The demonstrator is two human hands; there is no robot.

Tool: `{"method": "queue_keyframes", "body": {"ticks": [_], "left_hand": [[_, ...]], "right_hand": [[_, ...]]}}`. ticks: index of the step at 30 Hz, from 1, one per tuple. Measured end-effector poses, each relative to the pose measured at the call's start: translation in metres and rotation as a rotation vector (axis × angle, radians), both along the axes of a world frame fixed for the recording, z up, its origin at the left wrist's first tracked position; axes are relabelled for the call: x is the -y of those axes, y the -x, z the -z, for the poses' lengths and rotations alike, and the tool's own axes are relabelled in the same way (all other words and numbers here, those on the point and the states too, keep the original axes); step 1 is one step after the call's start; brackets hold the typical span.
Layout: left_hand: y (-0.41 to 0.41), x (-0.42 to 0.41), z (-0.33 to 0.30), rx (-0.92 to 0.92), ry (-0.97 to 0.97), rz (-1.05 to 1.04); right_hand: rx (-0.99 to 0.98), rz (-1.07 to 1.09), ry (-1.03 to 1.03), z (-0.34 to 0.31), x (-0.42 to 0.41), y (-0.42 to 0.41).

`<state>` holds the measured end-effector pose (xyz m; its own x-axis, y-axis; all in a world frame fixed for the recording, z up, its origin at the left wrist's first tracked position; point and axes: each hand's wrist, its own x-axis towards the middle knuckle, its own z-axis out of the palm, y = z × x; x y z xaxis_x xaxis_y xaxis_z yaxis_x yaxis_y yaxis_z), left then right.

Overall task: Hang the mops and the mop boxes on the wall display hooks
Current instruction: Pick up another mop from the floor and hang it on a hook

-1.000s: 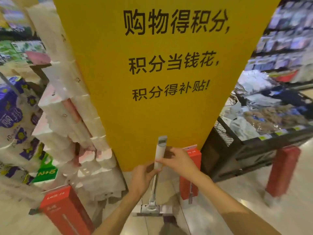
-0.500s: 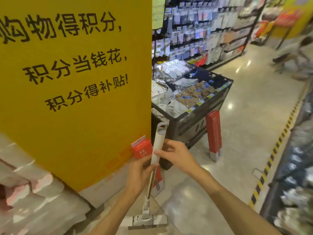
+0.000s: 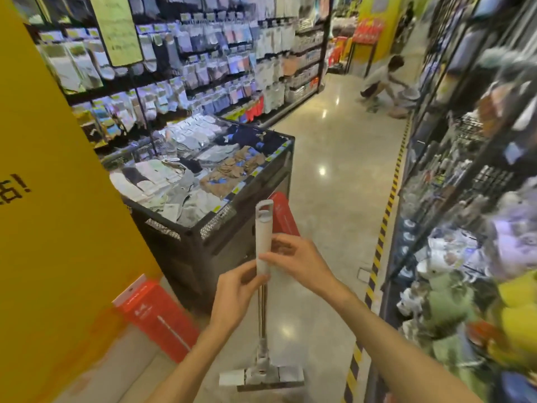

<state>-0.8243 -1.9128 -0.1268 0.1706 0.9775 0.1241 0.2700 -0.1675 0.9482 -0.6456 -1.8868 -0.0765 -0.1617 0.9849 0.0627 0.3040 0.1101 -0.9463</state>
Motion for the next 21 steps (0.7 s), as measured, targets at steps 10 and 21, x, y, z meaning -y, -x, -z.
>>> {"method": "queue_keyframes", "body": {"ticks": [10,21], "left_hand": [[-0.176,-0.144,-0.031,-0.015,-0.088,0.181],[-0.345,-0.356,-0.072,0.179,-0.089,0.336]], "right_hand": [[0.014,0.190,-0.134,-0.040,-0.098,-0.176],[0.012,0.431,-0.283,-0.080,-0.283,-0.333]]}}
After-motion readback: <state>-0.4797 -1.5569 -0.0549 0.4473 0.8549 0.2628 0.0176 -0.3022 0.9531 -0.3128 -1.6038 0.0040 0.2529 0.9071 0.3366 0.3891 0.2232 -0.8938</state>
